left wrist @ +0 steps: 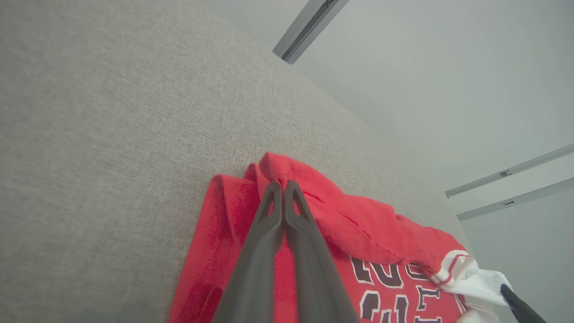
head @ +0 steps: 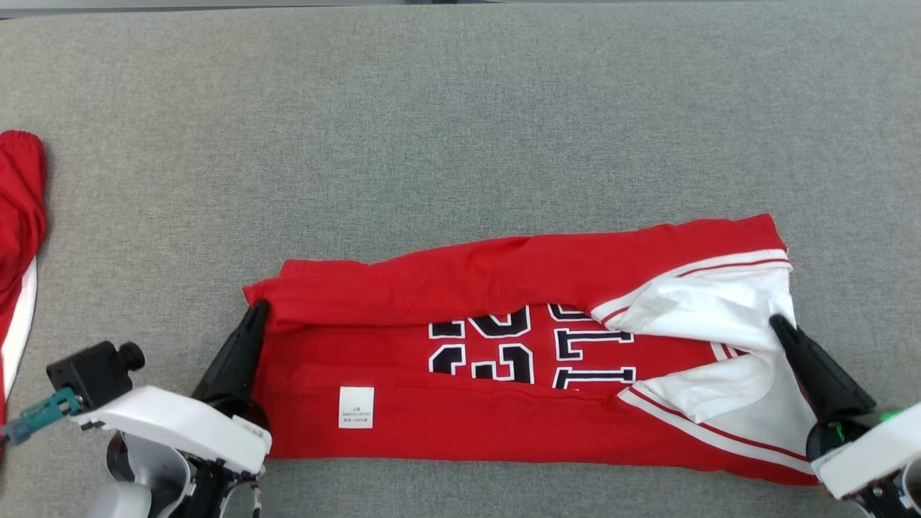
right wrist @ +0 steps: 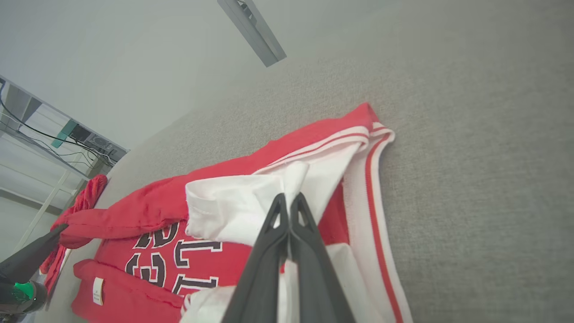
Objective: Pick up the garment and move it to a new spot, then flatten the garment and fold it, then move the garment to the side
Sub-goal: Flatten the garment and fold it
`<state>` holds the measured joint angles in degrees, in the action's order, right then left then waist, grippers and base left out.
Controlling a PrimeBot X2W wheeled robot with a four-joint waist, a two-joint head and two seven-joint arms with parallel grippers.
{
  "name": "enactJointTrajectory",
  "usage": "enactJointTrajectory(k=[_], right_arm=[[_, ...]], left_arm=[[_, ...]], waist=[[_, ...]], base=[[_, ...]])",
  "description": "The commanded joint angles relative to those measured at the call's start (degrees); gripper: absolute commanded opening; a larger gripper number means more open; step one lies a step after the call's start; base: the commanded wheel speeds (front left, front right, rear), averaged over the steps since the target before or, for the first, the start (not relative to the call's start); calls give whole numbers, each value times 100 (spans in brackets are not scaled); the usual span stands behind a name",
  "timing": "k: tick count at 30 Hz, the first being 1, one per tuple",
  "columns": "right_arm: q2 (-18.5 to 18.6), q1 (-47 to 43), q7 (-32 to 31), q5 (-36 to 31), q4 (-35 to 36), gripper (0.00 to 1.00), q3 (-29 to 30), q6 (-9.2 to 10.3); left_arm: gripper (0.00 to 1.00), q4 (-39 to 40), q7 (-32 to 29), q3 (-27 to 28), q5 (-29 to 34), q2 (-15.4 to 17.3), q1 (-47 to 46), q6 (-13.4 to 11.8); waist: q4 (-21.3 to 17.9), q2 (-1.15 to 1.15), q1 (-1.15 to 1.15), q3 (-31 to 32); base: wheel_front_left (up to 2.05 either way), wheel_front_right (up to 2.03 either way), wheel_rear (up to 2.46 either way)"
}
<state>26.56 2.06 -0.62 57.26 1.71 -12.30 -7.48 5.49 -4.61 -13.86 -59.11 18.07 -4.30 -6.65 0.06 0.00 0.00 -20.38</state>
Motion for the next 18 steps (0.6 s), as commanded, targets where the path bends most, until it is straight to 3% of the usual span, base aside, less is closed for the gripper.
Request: enactJointTrajectory(k=[1, 6, 7, 8, 9, 10, 11, 12, 18], right_arm=[[-21, -87, -26, -33, 35, 0, 71, -4], [-329, -470, -291, -60, -21, 0, 199, -4], [-391, -492, -315, -93, -31, 15, 216, -4], [-459, -514, -329, -98, -56, 53, 249, -4], [-514, -556, -312, -150, -73, 100, 290, -4], [-626, -599, -228, -127, -73, 100, 378, -4], [-719, -639, -195, -92, -57, 100, 417, -4], [-755, -684, -140, -170, -62, 100, 524, -4], [-1002, -779, 287, -817, 115, 100, 1087, -4]], left_arm=[[0, 10, 5, 25, -24, 2, 36, -34], [0, -234, 23, -48, -112, -121, 193, 11], [0, -340, 40, -57, -89, -126, 195, 10], [0, -453, 46, -82, -97, -154, 191, 27], [0, -545, 53, -104, -136, -198, 174, 62], [25, -646, 87, -103, -102, -196, 147, 58], [75, -731, 126, -98, -81, -207, 129, 45], [100, -783, 179, -91, -65, -239, 120, 48], [100, -853, 652, -59, 385, -152, 85, -93]], waist=[[0, 0, 0, 5], [0, 0, 0, 55], [-3, 0, 0, 59], [-6, 0, 0, 68], [-2, 0, 0, 82], [3, 0, 0, 97], [2, 0, 0, 114], [-2, 0, 0, 132], [-60, 0, 0, 264]], base=[[0, 0, 0], [0, 0, 0], [0, 0, 0], [0, 0, 0], [0, 0, 0], [0, 0, 0], [0, 0, 0], [0, 0, 0], [0, 0, 0]])
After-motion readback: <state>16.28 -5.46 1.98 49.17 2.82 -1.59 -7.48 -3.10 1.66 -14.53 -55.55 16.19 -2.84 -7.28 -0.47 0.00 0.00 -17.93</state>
